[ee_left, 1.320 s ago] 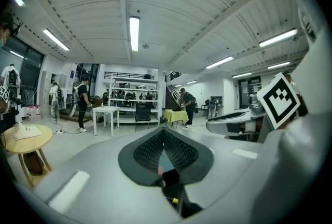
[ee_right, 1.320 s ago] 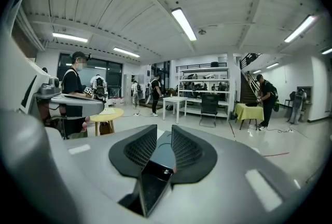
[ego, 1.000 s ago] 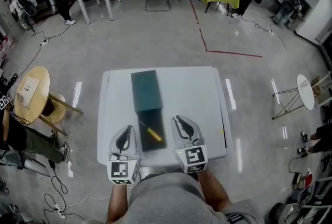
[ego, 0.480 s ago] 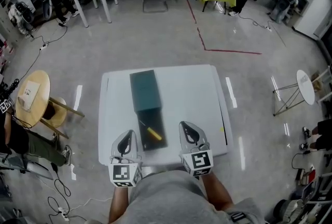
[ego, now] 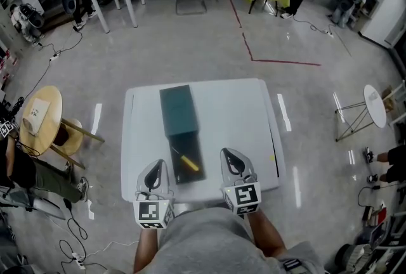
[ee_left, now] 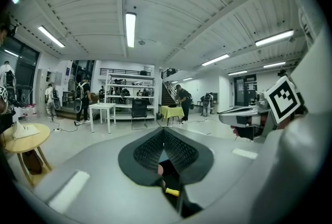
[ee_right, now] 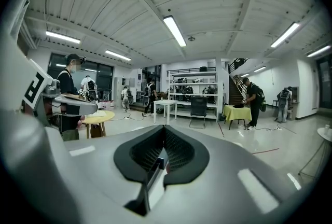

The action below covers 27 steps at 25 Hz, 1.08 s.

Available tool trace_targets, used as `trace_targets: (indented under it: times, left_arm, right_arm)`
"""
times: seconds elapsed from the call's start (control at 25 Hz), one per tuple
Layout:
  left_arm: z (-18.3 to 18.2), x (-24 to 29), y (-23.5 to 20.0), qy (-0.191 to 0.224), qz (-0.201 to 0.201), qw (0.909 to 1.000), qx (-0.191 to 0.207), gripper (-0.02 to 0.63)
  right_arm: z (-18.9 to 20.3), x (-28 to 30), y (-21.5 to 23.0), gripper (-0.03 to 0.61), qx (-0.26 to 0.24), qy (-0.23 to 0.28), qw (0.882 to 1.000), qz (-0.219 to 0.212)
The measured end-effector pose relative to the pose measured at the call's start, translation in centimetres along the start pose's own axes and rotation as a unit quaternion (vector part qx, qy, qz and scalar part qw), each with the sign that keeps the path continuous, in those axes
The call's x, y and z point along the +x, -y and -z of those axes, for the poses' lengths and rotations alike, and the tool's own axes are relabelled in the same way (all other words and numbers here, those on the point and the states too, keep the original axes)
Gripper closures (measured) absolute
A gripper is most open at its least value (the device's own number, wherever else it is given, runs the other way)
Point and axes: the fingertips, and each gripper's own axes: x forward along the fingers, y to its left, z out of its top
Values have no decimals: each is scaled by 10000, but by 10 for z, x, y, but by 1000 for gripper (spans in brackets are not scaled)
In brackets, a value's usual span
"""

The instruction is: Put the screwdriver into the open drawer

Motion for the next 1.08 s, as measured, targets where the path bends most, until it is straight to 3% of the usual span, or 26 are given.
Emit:
trace_targets:
  times: [1.08]
  left_arm:
    - [6,1,2,-86,16,10000,-31,601]
  right_arm:
    - [1,0,0,575,37,6,10000,-25]
